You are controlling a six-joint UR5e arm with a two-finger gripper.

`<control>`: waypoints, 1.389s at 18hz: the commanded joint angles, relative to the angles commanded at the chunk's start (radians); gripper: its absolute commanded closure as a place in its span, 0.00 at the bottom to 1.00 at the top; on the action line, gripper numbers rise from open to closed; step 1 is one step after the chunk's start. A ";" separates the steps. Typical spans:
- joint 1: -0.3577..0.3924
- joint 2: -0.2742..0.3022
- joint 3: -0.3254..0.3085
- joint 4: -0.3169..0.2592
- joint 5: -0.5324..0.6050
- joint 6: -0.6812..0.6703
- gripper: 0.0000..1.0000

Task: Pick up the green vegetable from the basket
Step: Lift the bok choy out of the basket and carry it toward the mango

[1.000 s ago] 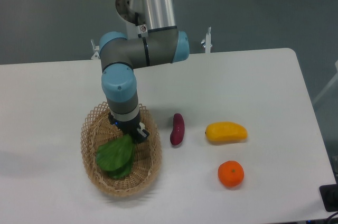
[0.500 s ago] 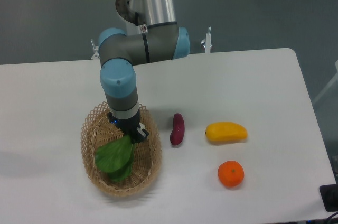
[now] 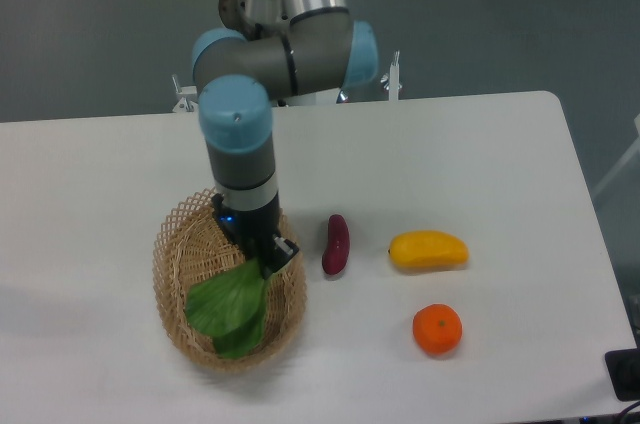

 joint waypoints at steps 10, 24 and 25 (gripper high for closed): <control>0.256 0.058 0.055 -0.178 -0.065 0.316 0.67; 0.436 0.058 0.057 -0.215 -0.063 0.631 0.67; 0.436 0.058 0.057 -0.215 -0.063 0.631 0.67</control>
